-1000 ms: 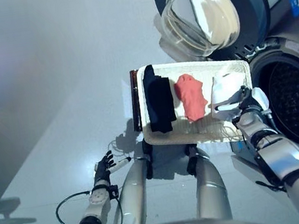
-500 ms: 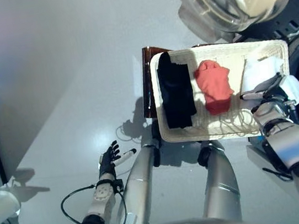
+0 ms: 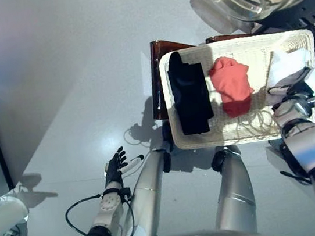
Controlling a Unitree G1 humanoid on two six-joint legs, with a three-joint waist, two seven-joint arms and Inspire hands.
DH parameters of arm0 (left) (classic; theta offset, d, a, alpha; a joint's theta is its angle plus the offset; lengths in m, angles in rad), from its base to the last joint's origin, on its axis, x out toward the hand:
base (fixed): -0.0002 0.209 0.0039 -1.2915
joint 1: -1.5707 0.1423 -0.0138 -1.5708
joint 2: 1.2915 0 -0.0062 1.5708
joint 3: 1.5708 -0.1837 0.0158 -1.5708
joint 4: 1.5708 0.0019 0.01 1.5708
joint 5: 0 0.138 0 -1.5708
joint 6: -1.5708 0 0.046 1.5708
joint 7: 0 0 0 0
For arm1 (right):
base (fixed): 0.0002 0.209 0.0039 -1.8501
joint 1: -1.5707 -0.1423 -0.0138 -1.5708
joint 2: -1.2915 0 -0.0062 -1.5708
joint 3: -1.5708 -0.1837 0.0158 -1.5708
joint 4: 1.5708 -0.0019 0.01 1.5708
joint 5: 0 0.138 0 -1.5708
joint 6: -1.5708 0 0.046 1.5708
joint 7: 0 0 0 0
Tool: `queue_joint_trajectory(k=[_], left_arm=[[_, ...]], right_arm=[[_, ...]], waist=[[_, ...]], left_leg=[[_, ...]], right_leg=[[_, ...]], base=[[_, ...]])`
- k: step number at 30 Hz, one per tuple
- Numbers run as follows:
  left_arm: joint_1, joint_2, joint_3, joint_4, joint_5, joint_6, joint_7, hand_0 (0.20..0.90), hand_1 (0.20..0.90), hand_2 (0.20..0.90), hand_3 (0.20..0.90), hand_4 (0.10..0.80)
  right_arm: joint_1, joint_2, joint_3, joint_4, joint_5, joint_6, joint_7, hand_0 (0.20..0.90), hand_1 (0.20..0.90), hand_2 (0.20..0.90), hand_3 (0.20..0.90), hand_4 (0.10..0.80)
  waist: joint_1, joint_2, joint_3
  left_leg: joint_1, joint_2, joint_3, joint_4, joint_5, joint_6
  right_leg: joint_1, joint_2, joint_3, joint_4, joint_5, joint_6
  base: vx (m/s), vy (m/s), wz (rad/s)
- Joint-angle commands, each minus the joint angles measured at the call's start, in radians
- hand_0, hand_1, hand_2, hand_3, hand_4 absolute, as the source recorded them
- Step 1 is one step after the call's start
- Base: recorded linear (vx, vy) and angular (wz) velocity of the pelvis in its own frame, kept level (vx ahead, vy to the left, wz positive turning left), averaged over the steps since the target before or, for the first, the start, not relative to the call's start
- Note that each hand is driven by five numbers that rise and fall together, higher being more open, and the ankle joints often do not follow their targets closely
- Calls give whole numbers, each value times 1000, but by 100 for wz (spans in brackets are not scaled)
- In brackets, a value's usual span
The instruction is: Pick up the clothes and place them into the washing machine
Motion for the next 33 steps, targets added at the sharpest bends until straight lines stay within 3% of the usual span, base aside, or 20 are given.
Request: queue_joint_trajectory(k=[1,17,18,20,23,26,27,30,31,33], left_arm=[[58,1,5,14,-6,-40,47,900,900,900,900,800],[63,15,70,110,10,-31,46,900,900,900,900,800],[63,17,72,111,12,-32,43,900,900,900,900,800],[69,16,82,110,5,-30,35,900,900,900,900,800],[97,17,92,82,-11,-33,20,900,900,900,900,800],[104,20,88,87,-16,-29,16,900,900,900,900,800],[104,12,80,82,-31,-27,13,900,900,900,900,800],[104,1,69,90,-52,-27,4,900,900,900,900,800],[104,-13,55,95,-64,-26,0,900,900,900,900,800],[102,-23,49,102,-78,-28,-2,900,900,900,900,800]], right_arm=[[-26,2,64,-47,3,-29,48,200,200,200,200,300],[27,21,-31,-138,153,-78,73,200,200,200,200,300],[34,25,-53,-152,182,-88,78,200,200,200,200,300],[58,32,-128,-171,291,-123,88,200,200,200,200,300],[96,82,-310,-215,605,-214,116,200,200,200,200,300],[110,108,-369,-216,720,-246,126,200,200,200,200,300],[139,153,-426,-257,860,-289,160,200,200,200,200,300],[171,209,-492,-306,1006,-343,190,200,200,200,200,300],[197,274,-553,-368,1151,-400,239,200,200,200,200,300],[223,314,-586,-420,1206,-438,260,200,200,200,200,300]], waist=[[4,93,-21],[-48,26,-56],[-56,23,-50],[-63,23,-52],[-70,34,-54],[-70,41,-56],[-77,51,-57],[-79,61,-61],[-83,74,-65],[-87,86,-67]], left_leg=[[37,-13,-93,-125,60,-104],[305,-5,-84,-272,83,-122],[314,-5,-77,-288,122,-120],[361,-6,-74,-318,128,-123],[421,-5,-64,-360,134,-122],[439,-4,-58,-374,137,-121],[450,-4,-50,-383,138,-121],[457,-6,-41,-388,137,-120],[461,-8,-35,-389,133,-118],[459,-9,-27,-388,132,-116]], right_leg=[[132,9,5,46,-107,38],[411,35,3,-155,-37,56],[427,32,-1,-183,0,50],[476,32,-2,-216,8,53],[535,36,5,-268,19,60],[549,37,14,-284,26,61],[553,39,23,-294,29,63],[555,39,35,-298,30,63],[552,41,46,-298,28,63],[544,44,60,-294,26,62]], base=[[35,20,-11],[25,-9,-9],[-89,-1,-8],[-10,6,-9],[30,20,-9],[4,35,-23],[3,29,-10],[0,38,-22],[-6,62,-28],[-12,44,-21]])
